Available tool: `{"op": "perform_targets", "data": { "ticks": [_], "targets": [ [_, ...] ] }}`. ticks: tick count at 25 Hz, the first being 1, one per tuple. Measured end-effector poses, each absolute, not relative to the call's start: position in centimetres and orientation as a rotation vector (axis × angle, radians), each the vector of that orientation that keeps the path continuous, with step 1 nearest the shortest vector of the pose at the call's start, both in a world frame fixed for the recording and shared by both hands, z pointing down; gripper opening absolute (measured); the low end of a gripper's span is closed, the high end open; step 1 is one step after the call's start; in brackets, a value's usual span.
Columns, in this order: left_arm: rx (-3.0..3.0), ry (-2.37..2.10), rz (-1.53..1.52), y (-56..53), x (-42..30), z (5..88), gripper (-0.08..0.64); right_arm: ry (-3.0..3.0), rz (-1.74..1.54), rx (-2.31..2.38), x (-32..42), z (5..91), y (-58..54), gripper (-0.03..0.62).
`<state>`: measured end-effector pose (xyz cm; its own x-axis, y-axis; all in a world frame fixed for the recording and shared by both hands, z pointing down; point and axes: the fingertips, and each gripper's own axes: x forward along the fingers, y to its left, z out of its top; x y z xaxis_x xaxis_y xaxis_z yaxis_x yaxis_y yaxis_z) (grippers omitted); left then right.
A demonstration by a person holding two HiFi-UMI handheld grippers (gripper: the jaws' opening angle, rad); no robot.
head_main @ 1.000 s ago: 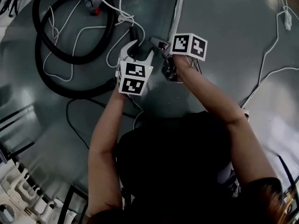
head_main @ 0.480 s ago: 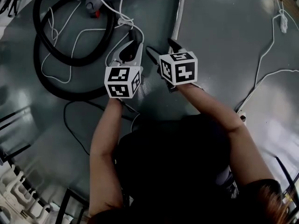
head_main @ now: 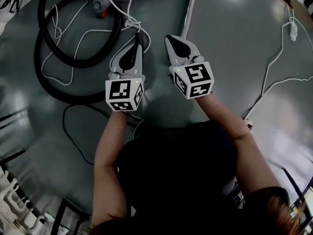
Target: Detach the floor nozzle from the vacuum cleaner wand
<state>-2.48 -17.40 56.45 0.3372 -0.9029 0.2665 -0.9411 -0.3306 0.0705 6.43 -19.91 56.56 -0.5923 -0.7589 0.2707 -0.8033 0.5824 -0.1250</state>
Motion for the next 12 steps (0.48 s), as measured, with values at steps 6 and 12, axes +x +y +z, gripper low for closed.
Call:
{"op": "perform_targets", "data": {
  "ticks": [6, 12],
  "targets": [
    [2.551, -1.571, 0.253, -16.0, -0.3, 53.0, 0.012, -2.878, 0.293, 1.046, 5.5, 52.0, -18.2, -0.003],
    [2.683, -1.544, 0.284, -14.5, 0.1, 50.0, 0.012, -2.99, 0.318, 0.875, 7.0, 49.4, -17.0, -0.003]
  ]
}}
